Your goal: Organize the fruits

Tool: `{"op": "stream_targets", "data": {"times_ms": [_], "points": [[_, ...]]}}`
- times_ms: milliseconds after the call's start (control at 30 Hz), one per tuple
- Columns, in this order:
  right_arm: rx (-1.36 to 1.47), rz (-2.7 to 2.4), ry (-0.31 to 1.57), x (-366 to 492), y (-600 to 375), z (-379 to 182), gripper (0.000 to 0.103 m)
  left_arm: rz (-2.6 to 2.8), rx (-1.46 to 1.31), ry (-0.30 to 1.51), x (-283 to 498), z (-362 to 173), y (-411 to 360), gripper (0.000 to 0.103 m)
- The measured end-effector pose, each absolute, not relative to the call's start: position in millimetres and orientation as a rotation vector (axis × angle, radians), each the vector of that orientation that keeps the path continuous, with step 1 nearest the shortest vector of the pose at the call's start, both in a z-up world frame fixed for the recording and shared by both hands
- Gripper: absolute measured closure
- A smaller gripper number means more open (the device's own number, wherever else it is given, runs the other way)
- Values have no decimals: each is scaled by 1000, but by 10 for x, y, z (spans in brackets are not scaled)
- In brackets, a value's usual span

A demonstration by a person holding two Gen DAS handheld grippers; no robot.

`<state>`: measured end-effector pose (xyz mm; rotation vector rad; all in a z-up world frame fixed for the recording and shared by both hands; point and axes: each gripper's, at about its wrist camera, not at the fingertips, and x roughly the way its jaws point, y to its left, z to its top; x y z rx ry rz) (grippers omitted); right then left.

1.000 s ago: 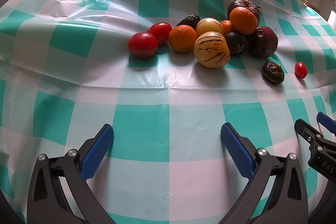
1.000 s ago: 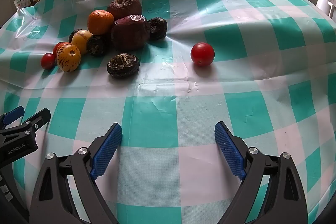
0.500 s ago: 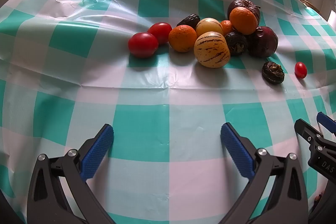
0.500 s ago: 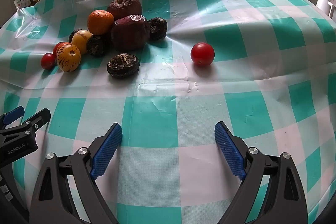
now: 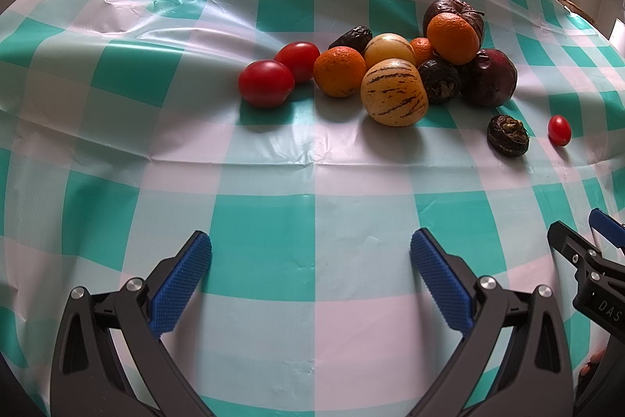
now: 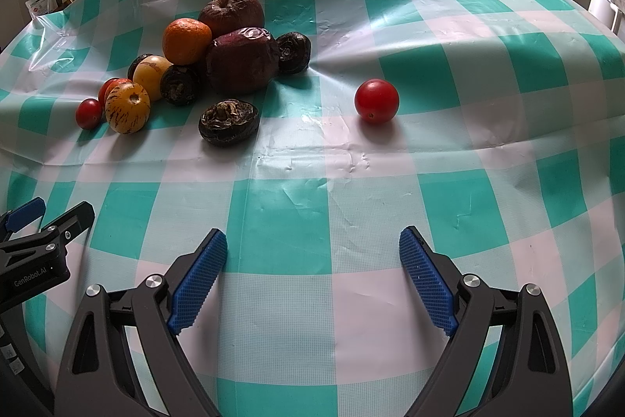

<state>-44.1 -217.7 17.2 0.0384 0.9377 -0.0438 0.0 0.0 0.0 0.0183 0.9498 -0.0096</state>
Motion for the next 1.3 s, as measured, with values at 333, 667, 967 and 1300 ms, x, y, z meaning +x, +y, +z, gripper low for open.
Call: {"op": "stream_targets", "data": {"times_ms": [333, 667, 967, 1300], "points": [[38, -44, 938, -443, -2177, 171, 16, -10, 18, 950, -1, 0, 0, 1], [39, -44, 938, -446, -2174, 169, 16, -10, 18, 950, -1, 1, 0, 1], [20, 0, 947, -209, -2026, 210, 16, -92, 56, 978, 3, -15, 72, 1], [-2, 63, 936, 293, -1707, 242, 18, -98, -76, 949, -14, 57, 637, 1]]}}
